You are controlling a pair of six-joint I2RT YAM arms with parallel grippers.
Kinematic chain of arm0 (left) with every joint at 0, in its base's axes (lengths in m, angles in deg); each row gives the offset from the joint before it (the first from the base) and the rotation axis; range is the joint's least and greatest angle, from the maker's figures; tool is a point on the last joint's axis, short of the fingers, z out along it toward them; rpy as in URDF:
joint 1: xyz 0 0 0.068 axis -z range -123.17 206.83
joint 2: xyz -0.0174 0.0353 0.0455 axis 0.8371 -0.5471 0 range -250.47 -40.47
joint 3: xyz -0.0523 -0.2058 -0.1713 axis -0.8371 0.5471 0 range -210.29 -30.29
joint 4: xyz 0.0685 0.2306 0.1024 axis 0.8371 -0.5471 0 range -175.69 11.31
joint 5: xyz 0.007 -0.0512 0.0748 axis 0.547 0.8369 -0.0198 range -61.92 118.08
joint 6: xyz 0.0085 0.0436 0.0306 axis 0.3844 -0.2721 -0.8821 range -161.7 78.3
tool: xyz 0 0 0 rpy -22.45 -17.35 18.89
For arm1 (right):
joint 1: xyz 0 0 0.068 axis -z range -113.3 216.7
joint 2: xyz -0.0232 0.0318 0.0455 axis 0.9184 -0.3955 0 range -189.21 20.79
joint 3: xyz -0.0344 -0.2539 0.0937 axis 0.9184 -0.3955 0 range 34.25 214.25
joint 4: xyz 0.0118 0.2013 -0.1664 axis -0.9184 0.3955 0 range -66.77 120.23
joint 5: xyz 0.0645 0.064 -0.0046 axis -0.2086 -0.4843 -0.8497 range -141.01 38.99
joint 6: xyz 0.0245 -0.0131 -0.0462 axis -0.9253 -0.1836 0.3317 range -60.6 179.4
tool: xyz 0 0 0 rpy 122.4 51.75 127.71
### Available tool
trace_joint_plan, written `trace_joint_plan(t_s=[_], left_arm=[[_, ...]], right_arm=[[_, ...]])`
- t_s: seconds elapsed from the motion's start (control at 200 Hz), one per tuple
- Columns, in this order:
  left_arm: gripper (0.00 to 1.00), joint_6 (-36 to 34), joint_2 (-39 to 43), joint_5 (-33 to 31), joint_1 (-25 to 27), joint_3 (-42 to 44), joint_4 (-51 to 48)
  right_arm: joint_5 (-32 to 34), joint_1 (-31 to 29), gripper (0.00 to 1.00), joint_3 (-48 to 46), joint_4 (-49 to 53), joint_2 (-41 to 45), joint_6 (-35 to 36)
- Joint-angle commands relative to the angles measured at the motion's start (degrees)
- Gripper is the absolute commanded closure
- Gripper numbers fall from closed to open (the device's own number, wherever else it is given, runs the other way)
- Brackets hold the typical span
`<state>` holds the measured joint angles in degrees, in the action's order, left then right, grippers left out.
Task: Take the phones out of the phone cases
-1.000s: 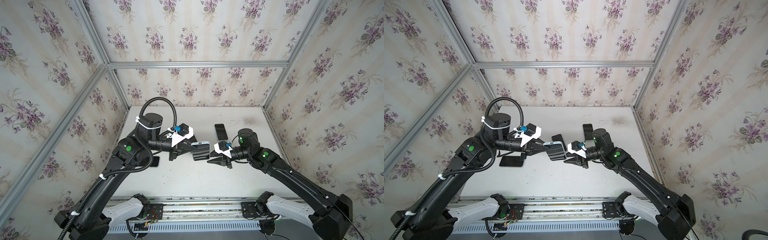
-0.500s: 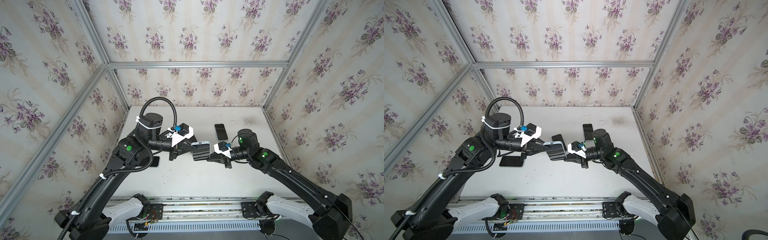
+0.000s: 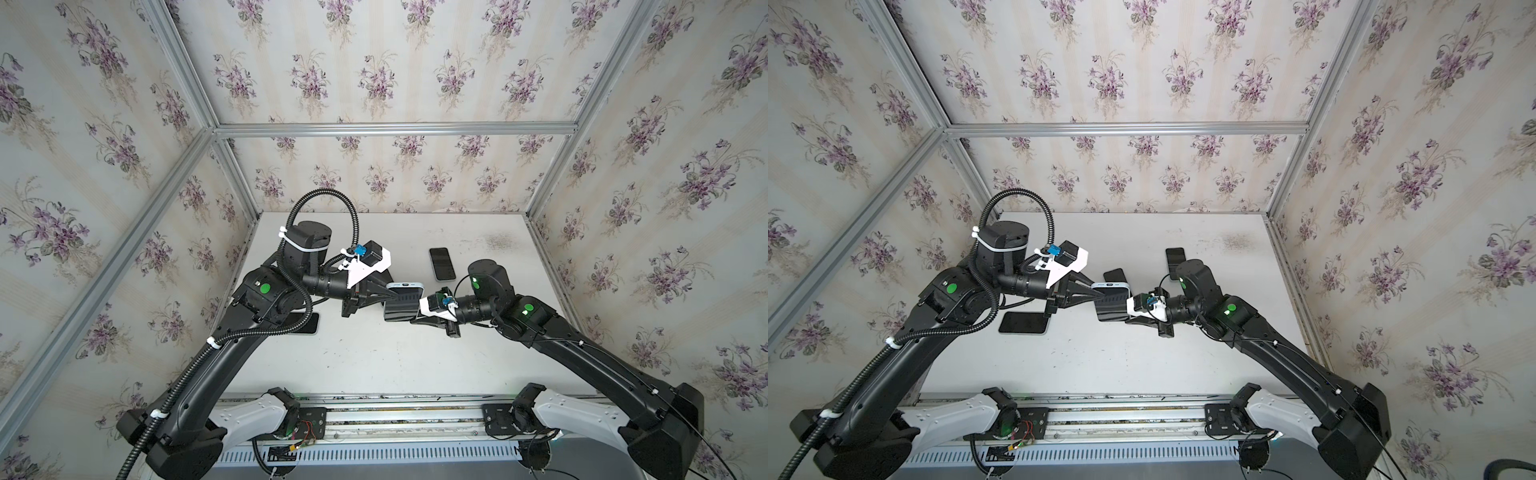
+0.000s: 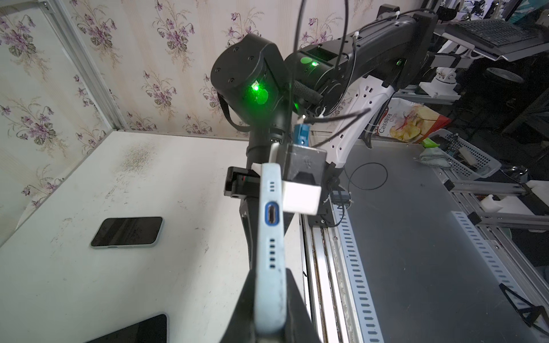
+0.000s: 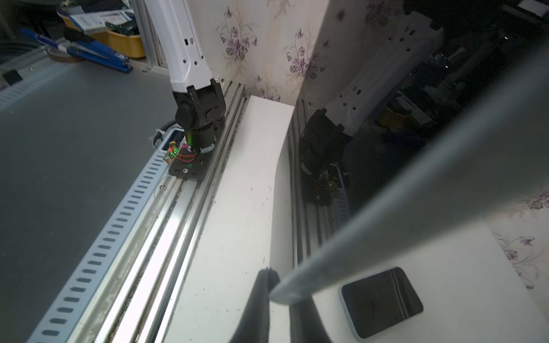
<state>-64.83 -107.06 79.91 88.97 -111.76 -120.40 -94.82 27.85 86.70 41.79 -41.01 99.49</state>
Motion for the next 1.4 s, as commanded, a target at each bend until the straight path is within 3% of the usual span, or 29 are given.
trace_joint_plan(t_s=[0.0, 0.26, 0.575, 0.66, 0.72, 0.765, 0.919, 1.059, 1.134, 1.274, 1.394], left_arm=[[1.00, 2.1, -1.2, 3.9, 0.3, -0.6, 3.5], [1.00, 3.6, -6.4, 4.8, 0.7, -1.8, 3.9], [1.00, 6.2, -10.3, 7.2, 0.7, -3.1, 5.1], [1.00, 7.0, -10.4, 6.7, 0.6, -2.8, 5.8], [1.00, 8.0, -9.9, 7.0, 0.0, -2.4, 6.6], [1.00, 10.1, -8.8, 7.5, -0.8, -1.6, 8.8], [1.00, 26.2, -1.9, 5.7, -6.5, 4.8, 25.3], [1.00, 44.0, 2.1, 2.4, -12.3, 11.9, 41.8], [1.00, 52.6, 2.3, 1.7, -15.0, 14.8, 47.8], [1.00, 74.4, -0.3, 4.2, -22.0, 23.0, 66.3], [1.00, 91.1, -3.5, 6.6, -25.1, 28.9, 85.5]], right_arm=[[6.1, -1.0, 1.00, 1.3, -4.2, -0.7, 6.3], [11.0, -1.4, 1.00, -0.2, -15.0, -2.6, 8.9], [21.2, -1.5, 1.00, -9.3, -38.9, -1.9, 3.3], [21.6, -1.5, 0.93, -10.8, -40.9, -1.1, 1.2], [22.1, -1.6, 0.74, -12.3, -41.7, 0.5, -0.9], [23.6, -1.5, 0.66, -14.5, -43.8, 1.9, -3.4], [32.6, -1.5, 0.41, -21.5, -48.9, 8.7, -14.9], [42.0, -1.5, 0.36, -21.6, -42.0, 14.0, -30.5], [45.5, -1.4, 0.34, -21.8, -39.8, 16.6, -42.8], [38.0, -1.4, 0.33, -19.2, -33.8, 17.5, -59.8], [29.1, -1.4, 0.35, -18.1, -34.4, 14.4, -69.2]])
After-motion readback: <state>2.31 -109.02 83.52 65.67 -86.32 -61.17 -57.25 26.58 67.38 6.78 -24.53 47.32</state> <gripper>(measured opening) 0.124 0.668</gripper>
